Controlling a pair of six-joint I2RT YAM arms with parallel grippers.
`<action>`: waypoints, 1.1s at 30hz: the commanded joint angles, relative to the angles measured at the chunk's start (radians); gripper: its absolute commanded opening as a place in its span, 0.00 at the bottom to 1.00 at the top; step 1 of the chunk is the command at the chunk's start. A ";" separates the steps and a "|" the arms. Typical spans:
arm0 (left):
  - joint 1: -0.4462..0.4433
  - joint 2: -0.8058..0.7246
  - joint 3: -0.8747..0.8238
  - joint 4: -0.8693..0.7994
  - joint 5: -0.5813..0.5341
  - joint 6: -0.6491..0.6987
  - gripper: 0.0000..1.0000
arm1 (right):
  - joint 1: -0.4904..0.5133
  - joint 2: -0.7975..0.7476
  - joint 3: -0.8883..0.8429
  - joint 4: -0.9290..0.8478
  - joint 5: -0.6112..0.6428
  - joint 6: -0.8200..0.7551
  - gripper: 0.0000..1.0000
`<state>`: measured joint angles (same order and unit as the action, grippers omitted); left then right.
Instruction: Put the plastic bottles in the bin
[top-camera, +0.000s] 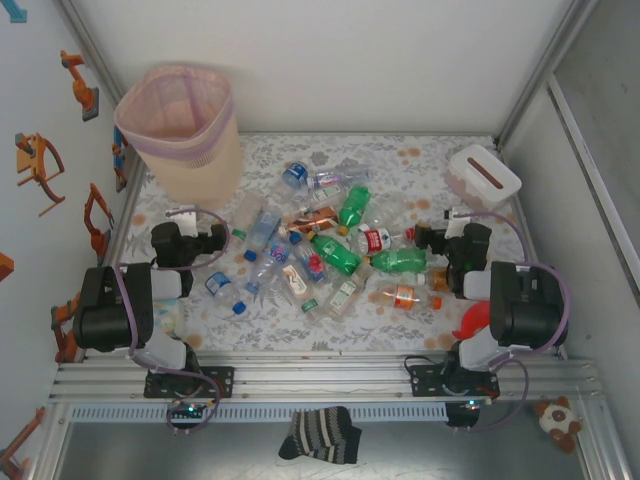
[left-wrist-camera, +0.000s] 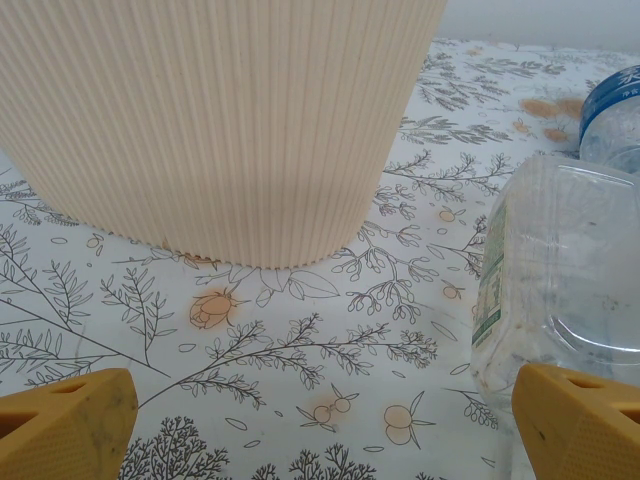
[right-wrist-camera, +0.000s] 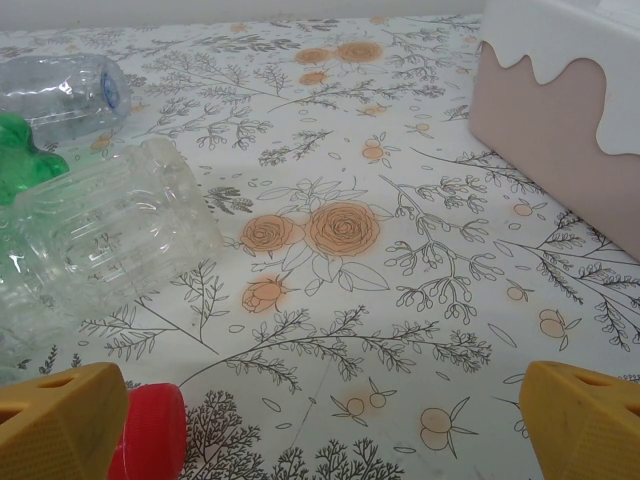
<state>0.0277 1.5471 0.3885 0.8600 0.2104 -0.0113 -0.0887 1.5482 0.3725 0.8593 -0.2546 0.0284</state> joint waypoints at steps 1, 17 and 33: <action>0.003 -0.008 -0.008 0.025 0.022 0.015 0.96 | -0.006 -0.007 -0.003 0.041 -0.011 -0.012 0.99; 0.006 -0.019 0.017 -0.029 -0.071 -0.021 0.96 | -0.015 -0.018 0.014 0.007 0.023 0.013 0.99; -0.125 -0.307 0.345 -0.712 -0.218 0.009 0.96 | -0.003 -0.301 0.281 -0.604 0.032 0.070 0.90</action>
<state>-0.0776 1.2861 0.6674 0.3527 -0.0044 -0.0101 -0.0975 1.2930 0.5804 0.4240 -0.2092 0.0639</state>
